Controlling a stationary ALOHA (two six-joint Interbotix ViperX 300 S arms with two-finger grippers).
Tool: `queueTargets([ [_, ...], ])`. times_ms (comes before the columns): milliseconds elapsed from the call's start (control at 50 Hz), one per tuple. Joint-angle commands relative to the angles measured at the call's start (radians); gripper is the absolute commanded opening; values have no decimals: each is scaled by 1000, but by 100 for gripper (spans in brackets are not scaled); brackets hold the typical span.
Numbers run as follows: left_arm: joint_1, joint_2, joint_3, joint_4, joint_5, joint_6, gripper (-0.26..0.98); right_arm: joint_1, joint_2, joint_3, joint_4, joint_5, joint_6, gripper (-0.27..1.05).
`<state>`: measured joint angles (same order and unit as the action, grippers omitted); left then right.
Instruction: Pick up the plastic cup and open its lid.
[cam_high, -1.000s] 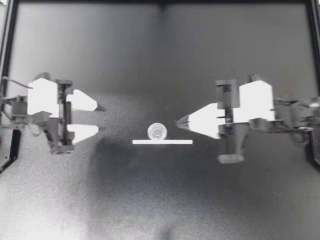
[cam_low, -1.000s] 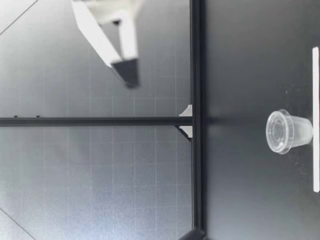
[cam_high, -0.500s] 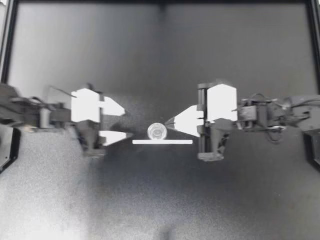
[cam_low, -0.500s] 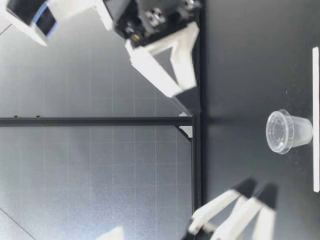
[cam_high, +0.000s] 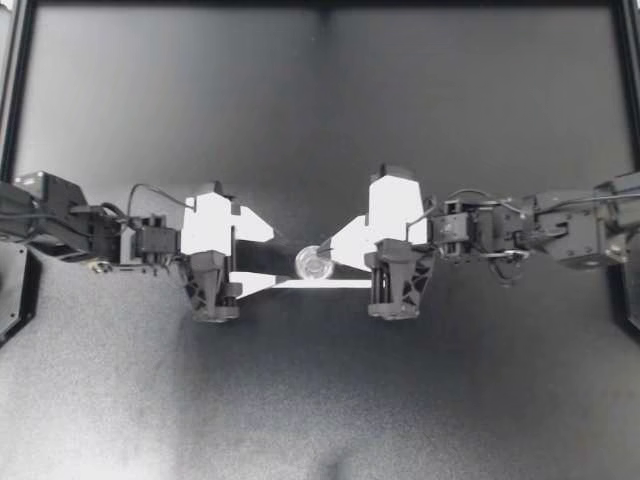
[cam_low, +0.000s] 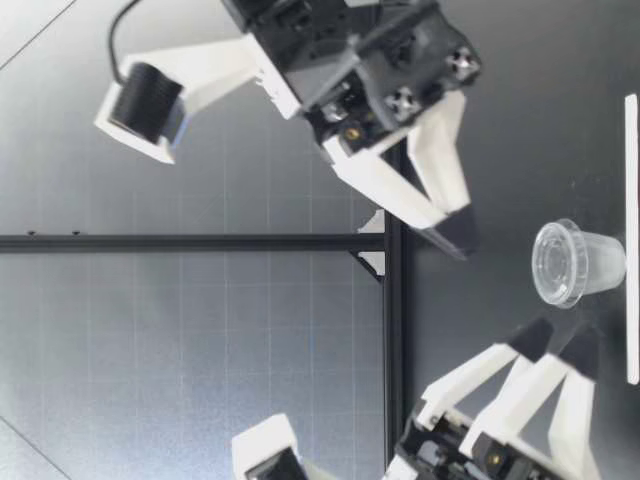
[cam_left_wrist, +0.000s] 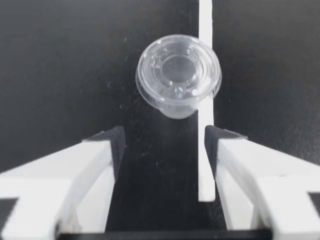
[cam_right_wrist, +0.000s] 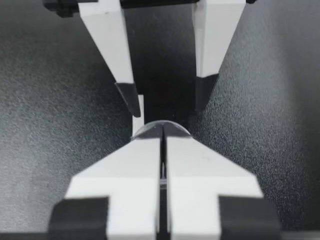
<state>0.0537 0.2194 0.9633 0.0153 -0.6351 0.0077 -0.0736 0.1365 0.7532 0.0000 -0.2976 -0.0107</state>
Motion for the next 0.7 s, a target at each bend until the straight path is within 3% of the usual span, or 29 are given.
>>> queueTargets([
  [0,-8,2,-25,2,-17,0,54,-14,-2,-23,0,0,2,-19],
  [680,-15,75,-89,2,-35,-3,54,-20,69,-32,0,64,8,-19],
])
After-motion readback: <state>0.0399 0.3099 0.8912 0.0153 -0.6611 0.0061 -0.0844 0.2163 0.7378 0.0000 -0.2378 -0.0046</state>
